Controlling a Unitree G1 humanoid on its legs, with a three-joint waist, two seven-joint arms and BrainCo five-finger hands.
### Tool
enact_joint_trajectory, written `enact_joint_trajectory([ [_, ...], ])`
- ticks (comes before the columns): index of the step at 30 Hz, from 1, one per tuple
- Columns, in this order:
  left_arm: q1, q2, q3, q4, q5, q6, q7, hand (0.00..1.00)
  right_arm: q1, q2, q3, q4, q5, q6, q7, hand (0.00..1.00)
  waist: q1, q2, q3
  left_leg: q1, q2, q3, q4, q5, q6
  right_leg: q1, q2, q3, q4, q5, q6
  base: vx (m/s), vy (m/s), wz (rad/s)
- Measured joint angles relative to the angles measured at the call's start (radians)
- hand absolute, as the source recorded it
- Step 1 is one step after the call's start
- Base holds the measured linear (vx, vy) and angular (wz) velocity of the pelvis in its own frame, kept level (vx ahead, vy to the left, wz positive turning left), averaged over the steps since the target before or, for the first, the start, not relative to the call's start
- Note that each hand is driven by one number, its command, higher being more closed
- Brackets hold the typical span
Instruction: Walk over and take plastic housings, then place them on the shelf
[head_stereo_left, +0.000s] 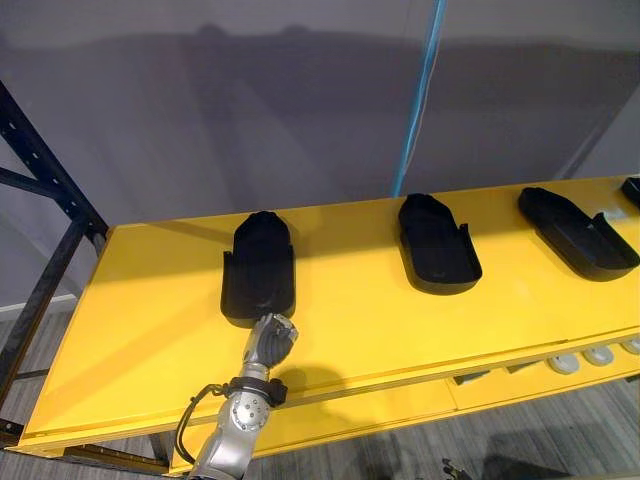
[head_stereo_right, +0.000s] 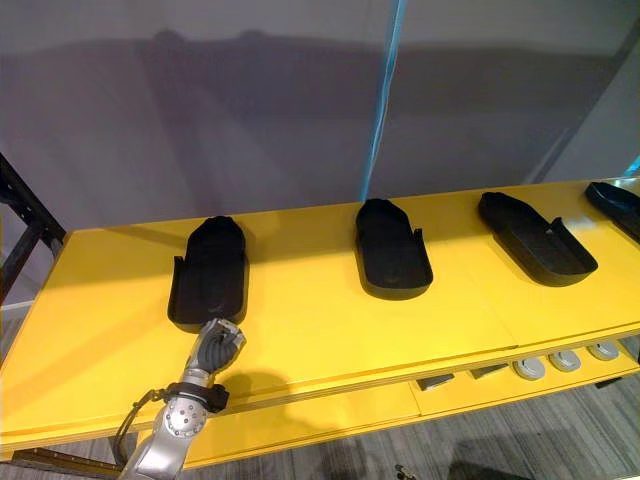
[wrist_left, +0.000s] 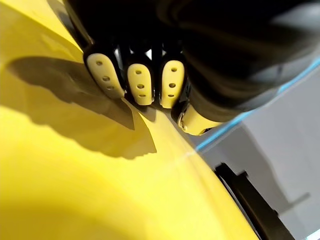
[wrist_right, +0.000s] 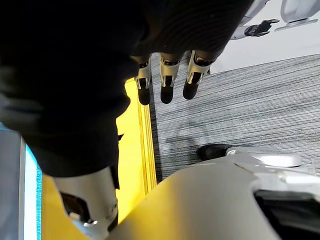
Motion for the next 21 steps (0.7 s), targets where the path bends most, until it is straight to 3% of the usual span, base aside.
enact_joint_trajectory([
  [8, -0.004, -0.001, 0.006, 0.007, -0.021, 0.002, 0.000, 1.00, 0.000, 0.000, 0.000, 0.000, 0.000, 0.000, 0.000, 0.00, -0.007, -0.001, -0.003, 0.000, 0.000, -0.001, 0.000, 0.000, 0.000, 0.001, 0.000, -0.001, 0.000, 0.000, 0.000, 0.00, -0.001, 0.00],
  [12, 0.009, -0.002, -0.018, -0.051, -0.100, 0.000, -0.013, 1.00, 0.000, 0.000, 0.000, 0.001, 0.000, 0.000, -0.001, 0.00, -0.003, -0.002, -0.003, 0.001, 0.000, -0.007, 0.000, 0.000, 0.000, 0.007, -0.001, -0.007, -0.002, 0.000, 0.000, 0.00, 0.000, 0.04],
  [15, 0.022, 0.001, -0.022, -0.192, -0.156, -0.015, -0.030, 1.00, 0.000, 0.000, 0.001, 0.004, 0.000, 0.000, -0.001, 0.00, -0.001, -0.001, -0.003, -0.001, -0.001, -0.026, 0.000, 0.002, 0.002, 0.017, -0.003, -0.030, -0.002, 0.000, 0.001, -0.01, -0.005, 0.17],
  [21, 0.064, 0.014, 0.091, -0.527, -0.228, -0.110, -0.008, 1.00, -0.004, -0.014, 0.019, 0.046, 0.000, -0.002, -0.001, 0.00, 0.028, -0.001, -0.003, -0.021, -0.006, -0.076, 0.000, 0.012, 0.009, 0.031, -0.009, -0.066, 0.007, -0.006, 0.005, -0.02, -0.006, 0.24],
])
